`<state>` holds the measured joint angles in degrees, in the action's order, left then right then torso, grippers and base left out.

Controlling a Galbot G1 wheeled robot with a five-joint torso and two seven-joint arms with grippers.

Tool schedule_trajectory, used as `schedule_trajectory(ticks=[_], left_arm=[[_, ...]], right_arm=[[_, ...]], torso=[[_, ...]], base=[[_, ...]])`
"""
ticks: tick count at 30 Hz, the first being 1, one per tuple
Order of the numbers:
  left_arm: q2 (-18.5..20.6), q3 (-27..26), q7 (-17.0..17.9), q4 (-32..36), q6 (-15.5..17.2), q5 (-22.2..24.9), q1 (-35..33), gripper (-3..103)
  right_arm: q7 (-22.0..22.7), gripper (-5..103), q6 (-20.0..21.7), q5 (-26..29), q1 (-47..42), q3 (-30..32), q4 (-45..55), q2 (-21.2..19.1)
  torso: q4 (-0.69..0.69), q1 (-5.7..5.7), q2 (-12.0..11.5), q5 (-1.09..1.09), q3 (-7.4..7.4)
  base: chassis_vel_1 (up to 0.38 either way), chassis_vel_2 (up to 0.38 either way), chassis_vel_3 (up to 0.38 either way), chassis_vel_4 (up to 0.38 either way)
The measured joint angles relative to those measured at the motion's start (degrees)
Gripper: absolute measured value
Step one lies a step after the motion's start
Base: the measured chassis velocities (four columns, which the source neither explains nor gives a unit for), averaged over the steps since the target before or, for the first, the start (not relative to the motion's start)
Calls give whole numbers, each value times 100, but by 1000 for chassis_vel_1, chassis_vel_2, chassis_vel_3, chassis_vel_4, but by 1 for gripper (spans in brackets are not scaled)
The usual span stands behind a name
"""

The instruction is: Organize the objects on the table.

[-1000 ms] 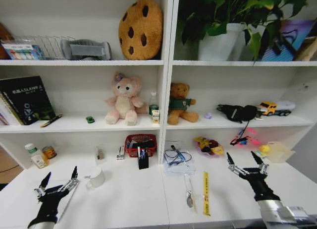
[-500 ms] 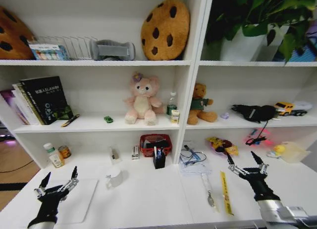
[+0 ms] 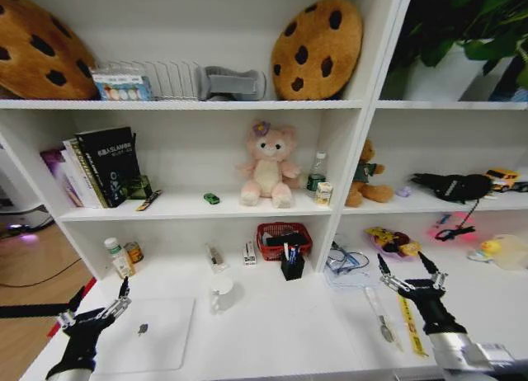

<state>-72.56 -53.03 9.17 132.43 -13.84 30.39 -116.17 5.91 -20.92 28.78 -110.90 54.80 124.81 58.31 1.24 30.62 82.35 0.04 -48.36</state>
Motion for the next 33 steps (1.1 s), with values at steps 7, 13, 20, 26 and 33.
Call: schedule_trajectory(ticks=[7,13,20,26,33], left_arm=[[0,0,-1,0,0,0,0,100],[0,0,-1,0,0,0,0,100],[1,0,-1,-1,0,0,0,100],[1,0,-1,0,0,0,0,100],[0,1,-2,0,0,0,0,100]], right_arm=[[0,100,-1,0,-1,0,0,0],[0,100,-1,0,-1,1,0,0],[0,100,-1,0,-1,0,1,0],[0,100,-1,0,0,0,0,0],[0,100,-1,0,0,1,0,0]], torso=[[0,-1,1,-11,1],[0,-1,1,-8,1],[1,0,1,-12,1],[0,0,0,-5,0],[0,-1,0,-4,0]], base=[[185,171,-163,-177],[172,164,-158,-159],[156,166,-151,-131],[30,40,-42,-40],[-36,-32,25,18]])
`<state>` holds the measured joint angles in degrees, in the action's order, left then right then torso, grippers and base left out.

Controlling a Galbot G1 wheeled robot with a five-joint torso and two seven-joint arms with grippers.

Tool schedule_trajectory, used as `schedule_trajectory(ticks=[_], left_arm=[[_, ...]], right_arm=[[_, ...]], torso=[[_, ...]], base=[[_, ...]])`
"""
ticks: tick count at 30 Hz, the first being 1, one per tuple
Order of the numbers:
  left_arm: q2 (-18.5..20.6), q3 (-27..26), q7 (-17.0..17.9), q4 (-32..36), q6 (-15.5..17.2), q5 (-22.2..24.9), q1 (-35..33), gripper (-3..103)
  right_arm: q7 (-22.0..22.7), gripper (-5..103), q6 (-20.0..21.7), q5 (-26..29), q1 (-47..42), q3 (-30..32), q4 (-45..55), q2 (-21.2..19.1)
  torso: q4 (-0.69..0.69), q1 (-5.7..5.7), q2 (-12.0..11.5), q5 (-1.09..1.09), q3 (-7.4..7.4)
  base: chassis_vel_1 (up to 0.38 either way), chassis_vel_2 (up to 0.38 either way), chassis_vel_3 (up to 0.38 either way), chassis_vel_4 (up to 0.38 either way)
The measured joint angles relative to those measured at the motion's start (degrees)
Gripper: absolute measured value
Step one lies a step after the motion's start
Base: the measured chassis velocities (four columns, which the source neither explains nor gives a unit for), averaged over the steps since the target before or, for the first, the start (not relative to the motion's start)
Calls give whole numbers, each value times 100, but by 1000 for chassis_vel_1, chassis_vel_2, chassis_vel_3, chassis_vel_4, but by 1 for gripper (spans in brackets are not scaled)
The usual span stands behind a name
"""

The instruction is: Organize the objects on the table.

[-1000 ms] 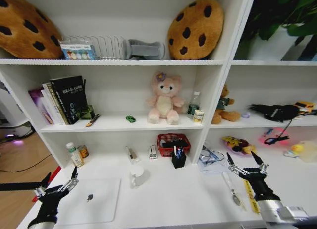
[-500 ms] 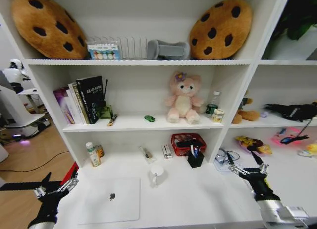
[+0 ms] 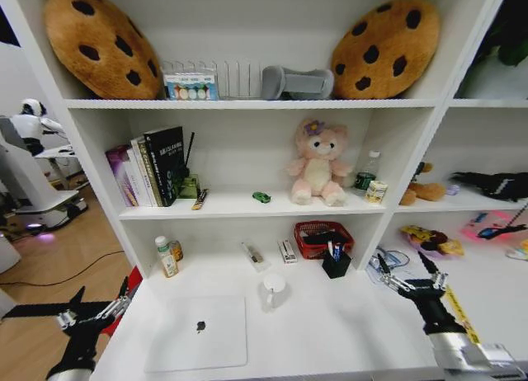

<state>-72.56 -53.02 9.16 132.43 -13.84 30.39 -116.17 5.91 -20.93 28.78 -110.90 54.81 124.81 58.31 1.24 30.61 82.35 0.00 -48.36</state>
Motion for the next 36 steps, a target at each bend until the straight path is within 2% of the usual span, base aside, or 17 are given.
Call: schedule_trajectory(ticks=[17,21,23,26,27,29,30,31,32,34,36], left_arm=[[0,0,0,0,0,0,0,100],[0,0,0,0,0,0,0,100],[0,0,-2,0,0,0,0,100],[0,1,-2,-1,0,0,0,100],[0,-2,1,0,0,0,0,100],[-1,1,-1,0,0,0,0,100],[0,0,-2,0,0,0,0,100],[0,0,0,0,0,0,0,100],[0,0,0,0,0,0,0,100],[0,0,0,0,0,0,0,100],[0,0,-5,0,0,0,0,100]], right_arm=[[0,100,0,0,1,0,0,0],[0,100,0,0,0,1,0,0],[1,100,0,0,0,0,0,0],[1,100,-1,0,0,1,0,0],[0,100,0,0,0,0,0,0],[1,100,0,0,1,1,-1,-1],[1,100,0,0,0,0,-1,-1],[0,100,0,0,-1,1,0,-1],[0,100,0,0,-1,1,0,-1],[1,100,0,0,-1,0,0,-1],[1,100,0,0,-1,1,0,-1]], torso=[[-1,1,-1,2,0],[0,1,-1,-3,0],[1,1,0,4,0],[0,0,0,-9,1],[0,1,0,4,0],[-1,0,0,0,0],[2,0,0,5,0],[0,-1,0,-8,1],[0,-1,0,-8,1],[0,-1,0,4,0],[1,-1,0,6,1]], base=[[87,-67,-90,68],[217,-226,-201,215],[244,-250,-244,259],[278,-290,-274,277],[308,-282,-295,282],[308,-307,-335,292],[332,-307,-335,332],[318,-354,-316,326],[318,-354,-316,326],[321,-303,-341,323],[323,-313,-351,331]])
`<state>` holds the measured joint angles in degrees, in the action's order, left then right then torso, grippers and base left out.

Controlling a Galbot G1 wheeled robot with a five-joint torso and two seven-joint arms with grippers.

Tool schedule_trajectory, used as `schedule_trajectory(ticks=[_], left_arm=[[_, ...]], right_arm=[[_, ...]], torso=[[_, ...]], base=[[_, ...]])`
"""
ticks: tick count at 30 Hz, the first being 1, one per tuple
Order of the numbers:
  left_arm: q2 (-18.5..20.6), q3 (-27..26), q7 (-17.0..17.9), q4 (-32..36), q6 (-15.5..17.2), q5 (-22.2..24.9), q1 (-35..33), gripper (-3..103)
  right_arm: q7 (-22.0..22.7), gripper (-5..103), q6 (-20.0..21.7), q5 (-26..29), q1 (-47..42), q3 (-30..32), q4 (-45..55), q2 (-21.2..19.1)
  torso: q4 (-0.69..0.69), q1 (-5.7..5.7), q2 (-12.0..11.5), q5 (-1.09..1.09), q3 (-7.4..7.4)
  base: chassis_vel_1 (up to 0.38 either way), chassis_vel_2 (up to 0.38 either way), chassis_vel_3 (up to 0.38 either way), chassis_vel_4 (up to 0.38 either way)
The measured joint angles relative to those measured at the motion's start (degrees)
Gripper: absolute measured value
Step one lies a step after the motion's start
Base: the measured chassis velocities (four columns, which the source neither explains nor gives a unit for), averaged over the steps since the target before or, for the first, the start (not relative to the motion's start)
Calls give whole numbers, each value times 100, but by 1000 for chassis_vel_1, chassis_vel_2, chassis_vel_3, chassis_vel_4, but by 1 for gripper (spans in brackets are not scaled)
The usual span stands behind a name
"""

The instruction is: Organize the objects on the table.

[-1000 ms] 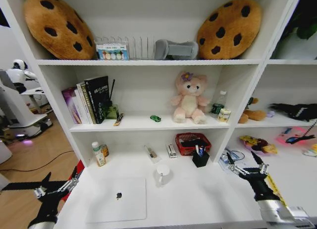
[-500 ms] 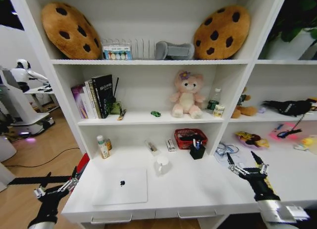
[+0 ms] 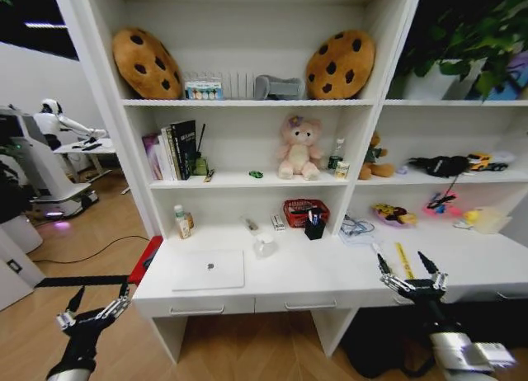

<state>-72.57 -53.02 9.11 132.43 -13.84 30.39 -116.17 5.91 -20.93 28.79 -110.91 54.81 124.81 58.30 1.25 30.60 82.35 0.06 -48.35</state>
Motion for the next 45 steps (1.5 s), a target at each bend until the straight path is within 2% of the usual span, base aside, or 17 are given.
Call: schedule_trajectory(ticks=[1,2,3,4,6,8,9,11,13,14,15,16,18,24,29,45], left_arm=[[0,0,5,-1,0,0,0,100],[0,0,5,-1,0,0,0,100],[0,-1,5,0,0,0,0,100],[0,-1,4,0,0,0,0,100],[0,1,2,0,0,1,0,100],[0,0,4,0,0,1,0,100],[0,0,4,0,0,0,0,100],[0,0,4,0,0,0,-1,100],[-1,0,6,0,0,0,-1,100],[-1,0,6,0,0,0,-1,100],[0,0,6,0,0,0,-1,100],[0,0,6,0,0,0,-1,100],[0,0,5,0,0,0,0,100],[0,0,5,0,0,0,0,100],[0,0,5,0,0,0,0,100],[0,0,5,0,0,0,0,100]], right_arm=[[0,100,0,-1,-2,0,0,0],[0,100,0,-1,-2,0,0,0],[0,100,0,0,-1,0,1,0],[0,100,0,0,-1,0,0,0],[0,100,0,0,-1,0,0,0],[0,100,0,0,-1,1,1,0],[0,100,-1,0,-1,0,1,0],[0,100,0,0,-1,0,0,1],[0,100,0,0,0,0,1,0],[-1,100,0,-1,0,0,1,1],[-1,100,0,0,-1,0,1,0],[-1,100,0,0,-1,0,1,0],[-1,100,0,0,0,0,0,1],[-1,100,0,0,5,0,0,0],[-1,100,0,0,3,0,1,0],[0,100,0,0,1,0,0,0]], torso=[[-1,-1,1,-14,1],[-1,-1,1,-14,1],[-3,-1,1,-1,0],[-2,-1,1,0,0],[-1,0,1,-3,0],[-2,-2,2,-16,1],[-1,-2,2,-6,1],[-2,-2,1,0,0],[-5,-3,2,-7,1],[-4,-2,2,-10,1],[5,-2,2,-9,1],[5,-2,2,-9,1],[2,0,1,-3,0],[-5,6,-2,-5,-2],[0,5,-2,-6,-1],[-1,2,0,-6,0]], base=[[307,-350,-328,303],[307,-350,-328,303],[294,-309,-297,303],[294,-309,-311,285],[294,-273,-311,285],[257,-273,-244,253],[211,-193,-227,232],[211,-166,-192,218],[136,-139,-145,114],[23,7,-145,37],[-20,-8,-93,37],[-20,-8,-93,37],[-25,-16,-14,-5],[-35,25,42,-17],[0,0,0,0],[0,0,0,0]])
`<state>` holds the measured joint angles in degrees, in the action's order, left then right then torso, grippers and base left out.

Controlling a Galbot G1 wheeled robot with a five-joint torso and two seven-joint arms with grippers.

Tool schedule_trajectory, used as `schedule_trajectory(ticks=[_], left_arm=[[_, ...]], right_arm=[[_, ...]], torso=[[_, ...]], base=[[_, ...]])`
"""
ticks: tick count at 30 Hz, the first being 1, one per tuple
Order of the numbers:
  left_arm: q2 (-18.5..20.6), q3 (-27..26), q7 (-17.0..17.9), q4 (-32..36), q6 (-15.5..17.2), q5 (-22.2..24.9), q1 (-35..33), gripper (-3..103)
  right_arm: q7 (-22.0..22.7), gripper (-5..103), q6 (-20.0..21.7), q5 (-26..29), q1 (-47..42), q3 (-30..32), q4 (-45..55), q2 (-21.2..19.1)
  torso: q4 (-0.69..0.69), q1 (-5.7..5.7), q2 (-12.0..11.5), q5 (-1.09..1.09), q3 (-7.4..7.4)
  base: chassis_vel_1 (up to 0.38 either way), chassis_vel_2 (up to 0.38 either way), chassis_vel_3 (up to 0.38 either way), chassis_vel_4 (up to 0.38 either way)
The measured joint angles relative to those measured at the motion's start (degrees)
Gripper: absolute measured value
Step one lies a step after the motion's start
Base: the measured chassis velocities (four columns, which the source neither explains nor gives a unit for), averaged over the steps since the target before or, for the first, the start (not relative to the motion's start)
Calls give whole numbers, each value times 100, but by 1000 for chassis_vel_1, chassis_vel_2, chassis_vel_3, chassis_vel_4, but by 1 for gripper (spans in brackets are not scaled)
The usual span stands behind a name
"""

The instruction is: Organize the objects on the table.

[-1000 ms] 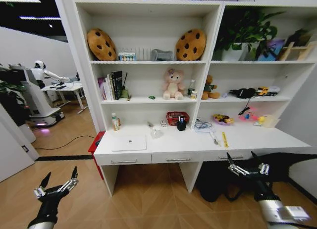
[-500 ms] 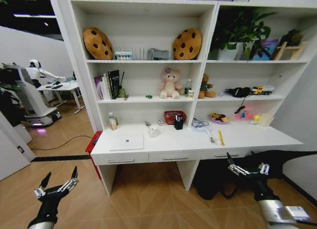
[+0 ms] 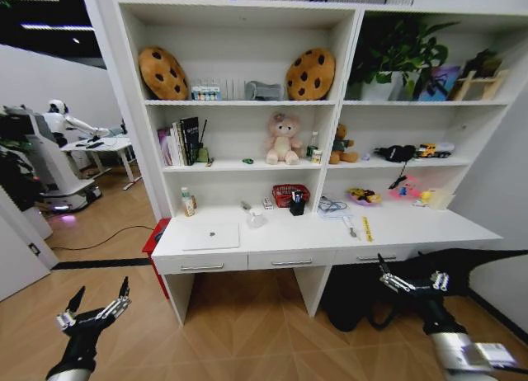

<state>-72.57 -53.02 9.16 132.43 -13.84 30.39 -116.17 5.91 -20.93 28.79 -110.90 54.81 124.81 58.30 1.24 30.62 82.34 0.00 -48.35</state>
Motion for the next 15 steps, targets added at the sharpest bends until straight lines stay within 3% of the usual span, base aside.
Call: schedule_trajectory(ticks=[15], left_arm=[[0,0,0,0,0,0,0,100]], right_arm=[[0,100,0,0,0,0,0,0]], torso=[[0,0,0,0,0]], base=[[0,0,0,0]])
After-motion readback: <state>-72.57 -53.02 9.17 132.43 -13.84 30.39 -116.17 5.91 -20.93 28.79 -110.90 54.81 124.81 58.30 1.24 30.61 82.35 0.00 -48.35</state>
